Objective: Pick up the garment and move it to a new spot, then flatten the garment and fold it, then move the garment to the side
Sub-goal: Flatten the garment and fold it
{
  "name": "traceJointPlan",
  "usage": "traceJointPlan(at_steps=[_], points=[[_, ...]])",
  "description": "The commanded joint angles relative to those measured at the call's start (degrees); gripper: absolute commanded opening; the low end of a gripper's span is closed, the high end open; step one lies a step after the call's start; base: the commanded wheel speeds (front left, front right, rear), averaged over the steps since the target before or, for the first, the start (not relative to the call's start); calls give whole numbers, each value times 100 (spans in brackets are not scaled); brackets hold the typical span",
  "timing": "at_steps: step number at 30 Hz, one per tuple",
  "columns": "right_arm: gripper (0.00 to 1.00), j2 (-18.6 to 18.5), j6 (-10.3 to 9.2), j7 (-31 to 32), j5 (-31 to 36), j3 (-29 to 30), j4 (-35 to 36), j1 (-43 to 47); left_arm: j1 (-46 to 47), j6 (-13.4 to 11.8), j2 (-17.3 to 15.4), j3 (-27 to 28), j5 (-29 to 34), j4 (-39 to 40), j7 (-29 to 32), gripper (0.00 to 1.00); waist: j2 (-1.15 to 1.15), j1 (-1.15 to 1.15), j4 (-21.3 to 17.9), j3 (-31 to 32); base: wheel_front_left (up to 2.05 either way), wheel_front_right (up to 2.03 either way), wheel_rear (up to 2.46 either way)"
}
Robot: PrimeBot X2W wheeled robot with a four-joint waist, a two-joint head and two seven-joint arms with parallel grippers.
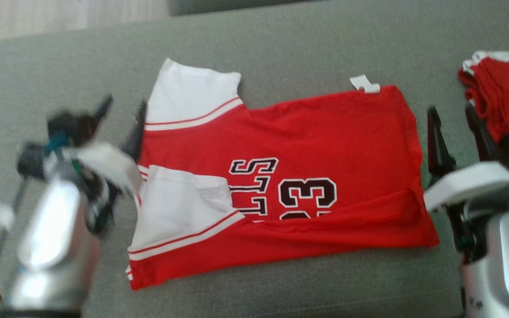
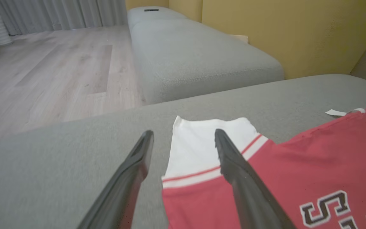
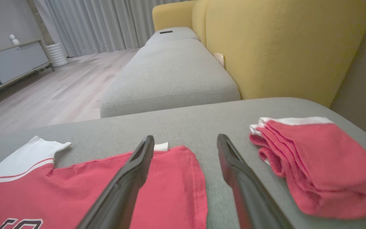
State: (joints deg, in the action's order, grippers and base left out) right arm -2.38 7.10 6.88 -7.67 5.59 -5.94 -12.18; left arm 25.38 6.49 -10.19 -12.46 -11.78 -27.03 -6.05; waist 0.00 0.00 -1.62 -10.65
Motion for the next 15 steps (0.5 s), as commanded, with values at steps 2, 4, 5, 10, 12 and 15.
traceJointPlan(at_steps=[2, 4, 5, 10, 12, 15], points=[[100, -50, 39, 40, 111, -284, 244, -481, 855, 64, -411, 19, -119, -159, 394, 100, 0, 0, -252, -423, 0, 0, 0], [100, -50, 39, 77, 163, -402, 227, -727, 1337, 92, -508, -221, -560, -466, 824, 100, 0, 0, -371, -583, 0, 0, 0], [100, -50, 39, 90, 184, -458, 213, -844, 1570, 94, -587, -390, -849, -586, 1039, 100, 0, 0, -424, -652, 0, 0, 0], [100, -50, 39, 117, 153, -706, 181, -1409, 2621, 98, -1323, -1251, -1797, -993, 1828, 100, 0, 0, -716, -1070, 0, 0, 0], [100, -50, 39, 108, 130, -786, 185, -1584, 2956, 98, -1547, -1450, -2049, -1206, 2151, 100, 0, 0, -820, -1228, 0, 0, 0], [100, -50, 39, 73, 114, -910, 198, -1813, 3387, 99, -1866, -1817, -2218, -1398, 2350, 100, 0, 0, -966, -1456, 0, 0, 0]])
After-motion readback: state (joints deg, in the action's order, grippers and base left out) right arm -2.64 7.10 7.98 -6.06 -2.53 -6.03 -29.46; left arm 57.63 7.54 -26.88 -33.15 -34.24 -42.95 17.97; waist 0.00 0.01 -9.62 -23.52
